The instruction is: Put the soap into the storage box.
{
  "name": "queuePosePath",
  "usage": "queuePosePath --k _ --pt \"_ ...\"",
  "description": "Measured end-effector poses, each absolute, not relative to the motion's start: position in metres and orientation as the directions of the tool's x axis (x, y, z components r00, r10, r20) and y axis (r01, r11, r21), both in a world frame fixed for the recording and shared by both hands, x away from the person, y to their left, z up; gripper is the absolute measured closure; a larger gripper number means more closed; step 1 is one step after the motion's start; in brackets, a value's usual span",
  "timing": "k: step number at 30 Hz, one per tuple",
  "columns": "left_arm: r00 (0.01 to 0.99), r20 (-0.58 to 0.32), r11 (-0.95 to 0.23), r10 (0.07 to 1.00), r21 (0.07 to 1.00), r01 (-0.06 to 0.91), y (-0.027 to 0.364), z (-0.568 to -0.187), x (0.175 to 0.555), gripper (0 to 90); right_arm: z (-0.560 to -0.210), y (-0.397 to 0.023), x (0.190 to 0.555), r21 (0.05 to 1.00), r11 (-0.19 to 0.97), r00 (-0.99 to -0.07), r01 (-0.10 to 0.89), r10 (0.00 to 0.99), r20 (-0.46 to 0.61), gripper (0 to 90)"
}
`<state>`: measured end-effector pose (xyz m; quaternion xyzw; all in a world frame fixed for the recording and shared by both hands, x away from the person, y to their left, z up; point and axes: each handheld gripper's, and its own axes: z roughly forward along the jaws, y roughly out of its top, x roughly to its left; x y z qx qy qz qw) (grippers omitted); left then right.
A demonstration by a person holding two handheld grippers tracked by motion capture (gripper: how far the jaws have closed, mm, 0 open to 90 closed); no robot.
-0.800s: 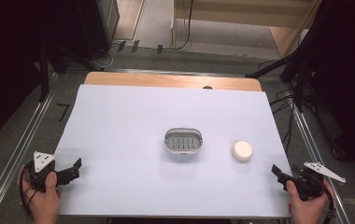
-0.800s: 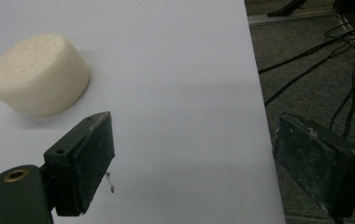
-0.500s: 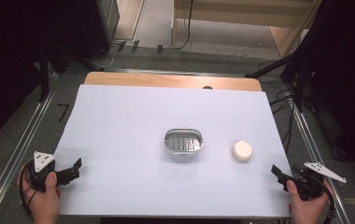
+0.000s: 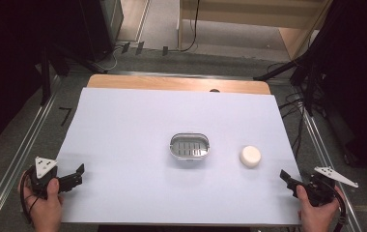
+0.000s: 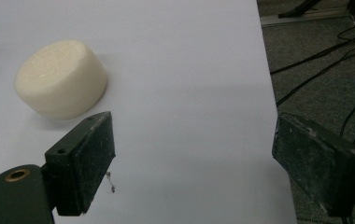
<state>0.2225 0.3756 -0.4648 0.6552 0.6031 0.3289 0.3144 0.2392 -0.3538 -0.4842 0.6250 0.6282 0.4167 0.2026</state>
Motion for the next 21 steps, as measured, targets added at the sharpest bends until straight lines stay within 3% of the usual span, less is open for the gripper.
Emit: queuePosePath --k 21 --pt "0.054 0.057 -0.078 0.997 0.804 0.589 0.3753 -0.4647 0.2229 2.1 -0.4812 -0.3457 0.2447 0.768 -0.098 -0.160 0.633 0.954 0.254 13.7"
